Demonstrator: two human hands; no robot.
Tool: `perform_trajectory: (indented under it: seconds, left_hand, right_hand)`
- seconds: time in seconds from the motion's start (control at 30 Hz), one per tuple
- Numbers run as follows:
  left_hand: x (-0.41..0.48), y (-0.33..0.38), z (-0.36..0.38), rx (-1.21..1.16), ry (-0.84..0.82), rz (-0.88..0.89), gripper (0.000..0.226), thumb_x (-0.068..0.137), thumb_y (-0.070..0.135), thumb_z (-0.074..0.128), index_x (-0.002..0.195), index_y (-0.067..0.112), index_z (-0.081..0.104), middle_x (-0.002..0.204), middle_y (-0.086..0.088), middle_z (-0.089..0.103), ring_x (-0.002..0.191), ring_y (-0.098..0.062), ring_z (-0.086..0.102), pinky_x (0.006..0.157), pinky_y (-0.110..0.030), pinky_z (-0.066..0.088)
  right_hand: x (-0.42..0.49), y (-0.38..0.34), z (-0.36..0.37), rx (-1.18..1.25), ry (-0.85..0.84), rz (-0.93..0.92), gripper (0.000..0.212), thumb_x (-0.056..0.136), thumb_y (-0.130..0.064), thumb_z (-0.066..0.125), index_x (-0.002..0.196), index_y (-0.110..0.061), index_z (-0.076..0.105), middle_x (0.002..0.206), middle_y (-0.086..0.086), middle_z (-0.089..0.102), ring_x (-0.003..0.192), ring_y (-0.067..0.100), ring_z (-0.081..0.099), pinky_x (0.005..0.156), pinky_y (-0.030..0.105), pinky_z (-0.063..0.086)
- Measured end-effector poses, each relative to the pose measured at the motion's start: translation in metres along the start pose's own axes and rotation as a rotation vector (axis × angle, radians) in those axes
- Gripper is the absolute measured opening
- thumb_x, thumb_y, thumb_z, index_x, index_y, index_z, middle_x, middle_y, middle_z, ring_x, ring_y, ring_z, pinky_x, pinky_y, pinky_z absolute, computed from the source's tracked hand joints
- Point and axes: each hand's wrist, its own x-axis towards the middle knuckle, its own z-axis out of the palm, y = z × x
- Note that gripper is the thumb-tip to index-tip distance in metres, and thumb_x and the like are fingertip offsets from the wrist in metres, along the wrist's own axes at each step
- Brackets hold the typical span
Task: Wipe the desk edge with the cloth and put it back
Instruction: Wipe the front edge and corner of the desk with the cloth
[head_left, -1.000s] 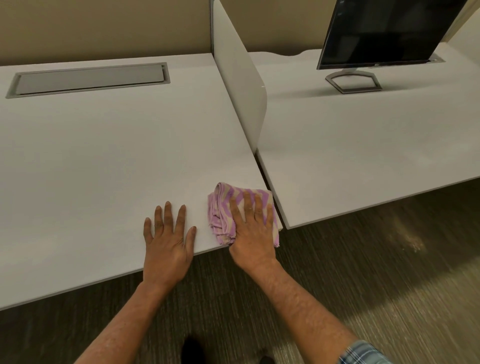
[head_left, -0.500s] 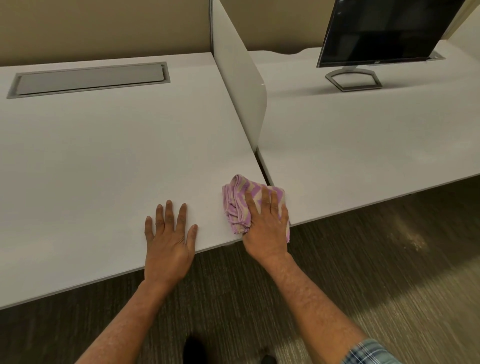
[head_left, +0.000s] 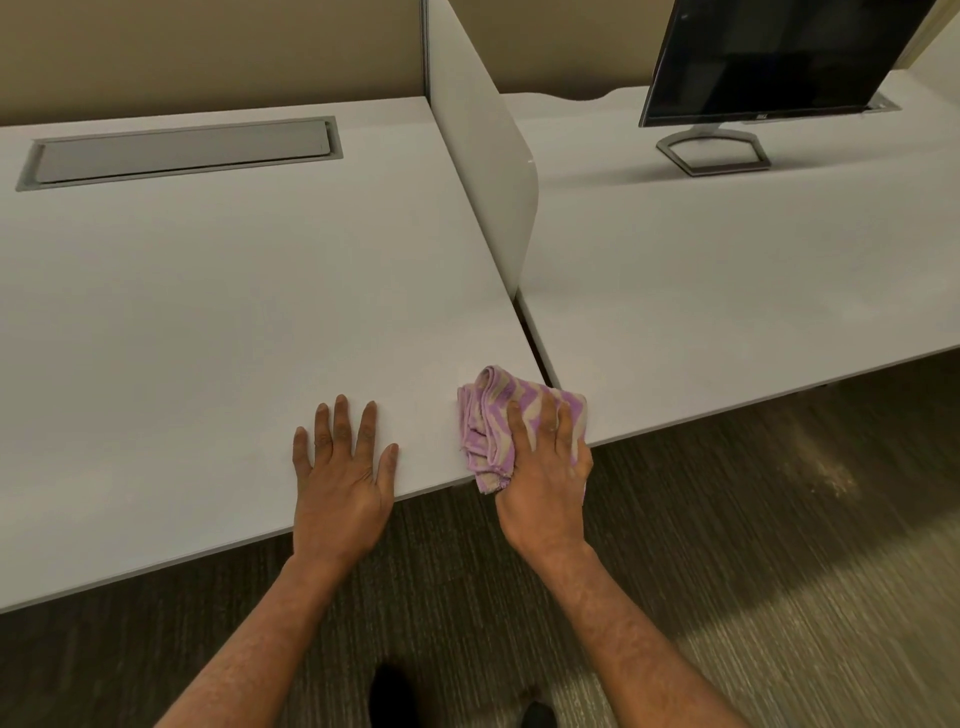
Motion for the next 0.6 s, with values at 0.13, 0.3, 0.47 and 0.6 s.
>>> perform_trajectory:
  seconds: [0.13,0.3,0.47,0.6]
  left_hand:
    - [-0.001,0.0,0.0,0.005,0.008,0.0,0.069,0.103,0.057,0.008,0.163,0.026,0.001,0.173,-0.008,-0.008,0.16,-0.025,-0.012,0.129,-0.052,-0.004]
    - [-0.001,0.0,0.001,-0.001,0.012,-0.006,0.068,0.103,0.056,0.009,0.164,0.025,0.002,0.173,-0.008,-0.007,0.16,-0.024,-0.013,0.129,-0.052,-0.004]
    - [0.0,-0.001,0.001,0.006,0.018,-0.006,0.068,0.103,0.057,0.009,0.164,0.026,0.002,0.173,-0.008,-0.008,0.16,-0.024,-0.013,0.129,-0.052,-0.005]
    - [0.001,-0.001,0.002,0.004,0.025,-0.003,0.069,0.103,0.056,0.01,0.164,0.025,0.006,0.174,-0.01,-0.003,0.16,-0.025,-0.009,0.129,-0.053,-0.002]
  right_hand:
    - [-0.012,-0.001,0.003,0.071,-0.001,0.033,0.101,0.082,-0.014,0.07,0.161,-0.029,0.01,0.17,0.014,-0.008,0.157,0.033,-0.011,0.121,0.062,0.014]
    - [-0.029,-0.011,0.014,0.224,-0.002,0.088,0.103,0.085,-0.002,0.064,0.162,-0.028,0.0,0.168,0.012,-0.023,0.152,0.03,-0.029,0.125,0.06,-0.001]
    - [-0.046,-0.02,0.034,0.427,0.097,0.105,0.096,0.089,-0.006,0.067,0.162,-0.026,0.008,0.169,0.01,-0.018,0.154,0.026,-0.026,0.125,0.062,0.01]
    - [-0.064,-0.036,0.048,0.66,0.122,0.072,0.073,0.1,-0.031,0.053,0.161,-0.027,0.014,0.17,0.002,-0.018,0.156,0.021,-0.021,0.125,0.06,0.012]
